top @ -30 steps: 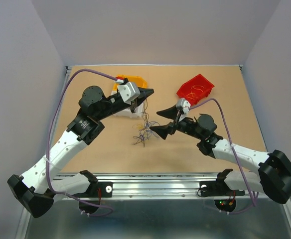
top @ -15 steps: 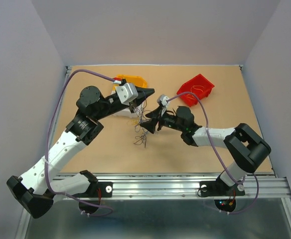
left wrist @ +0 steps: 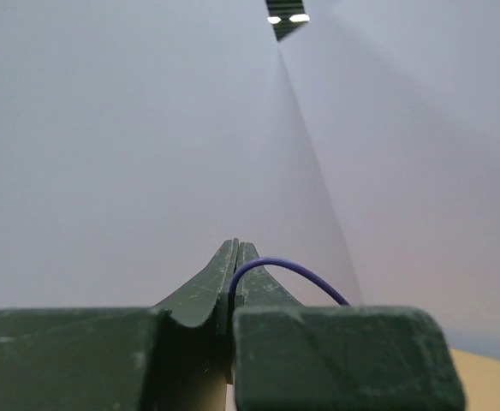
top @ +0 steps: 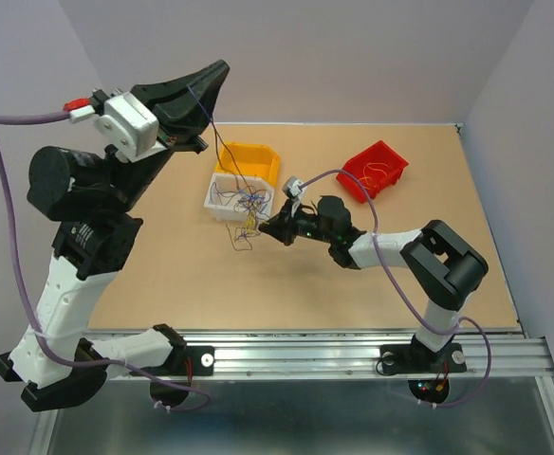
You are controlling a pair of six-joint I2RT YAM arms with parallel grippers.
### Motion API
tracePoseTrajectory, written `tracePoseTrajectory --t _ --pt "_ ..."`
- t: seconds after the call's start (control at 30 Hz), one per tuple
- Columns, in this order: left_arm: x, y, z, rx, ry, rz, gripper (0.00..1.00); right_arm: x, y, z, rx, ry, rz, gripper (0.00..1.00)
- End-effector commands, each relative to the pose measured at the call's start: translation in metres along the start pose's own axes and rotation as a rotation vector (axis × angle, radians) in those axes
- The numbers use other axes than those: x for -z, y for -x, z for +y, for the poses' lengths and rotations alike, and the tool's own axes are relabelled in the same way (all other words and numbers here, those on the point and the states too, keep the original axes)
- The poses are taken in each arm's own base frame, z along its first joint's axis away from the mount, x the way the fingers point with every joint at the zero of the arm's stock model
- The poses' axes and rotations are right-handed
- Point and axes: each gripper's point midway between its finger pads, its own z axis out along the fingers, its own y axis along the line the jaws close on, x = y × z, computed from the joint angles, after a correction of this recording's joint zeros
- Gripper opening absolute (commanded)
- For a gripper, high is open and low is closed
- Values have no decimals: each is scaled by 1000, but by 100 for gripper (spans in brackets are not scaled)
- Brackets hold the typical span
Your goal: Untangle the cables
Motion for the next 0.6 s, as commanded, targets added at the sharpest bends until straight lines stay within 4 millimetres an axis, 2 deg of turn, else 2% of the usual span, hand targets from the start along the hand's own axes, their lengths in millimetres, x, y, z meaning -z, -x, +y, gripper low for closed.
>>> tracePoseTrajectory --t 0.0,0.03,0.07,0.1,0.13,0.2,0.23,0.27,0.3,0.33,0.37,0.4,0.47,0.5,0.53,0.57 --pt "17 58 50 -74 247 -119 0 2 30 -1 62 -54 -68 1" --pt "22 59 58 -84 296 -128 0 7 35 -4 74 -86 -81 1" --pt "38 81 73 -86 389 -191 0 11 32 -6 75 -103 -70 0" --pt "43 84 76 -88 415 -207 0 12 35 -6 85 -110 -77 0" --pt "46 78 77 -91 434 -199 0 15 33 -7 85 -121 -70 1" --pt "63 90 90 -80 527 -239 0 21 33 -18 81 -197 -55 1" --pt "67 87 96 -72 570 -236 0 24 40 -35 76 -301 -66 1" --pt "74 90 104 -67 621 -242 0 29 28 -49 48 -386 -1 0" --pt "87 97 117 -60 714 -264 0 35 25 -65 29 -478 22 1" --pt "93 97 121 -63 749 -266 0 42 24 -81 6 -585 36 1" --pt "100 98 125 -80 785 -268 0 55 34 -105 -29 -747 4 1" --pt "113 109 131 -72 841 -309 0 69 23 -120 -59 -833 47 1" --pt "121 105 133 -85 866 -305 0 88 23 -136 -111 -936 39 1" --pt "124 105 133 -93 874 -307 0 96 16 -139 -127 -952 56 1" --pt "134 112 135 -106 900 -324 0 107 23 -145 -138 -971 37 0" --pt "137 108 135 -113 914 -316 0 114 22 -147 -146 -981 36 1"
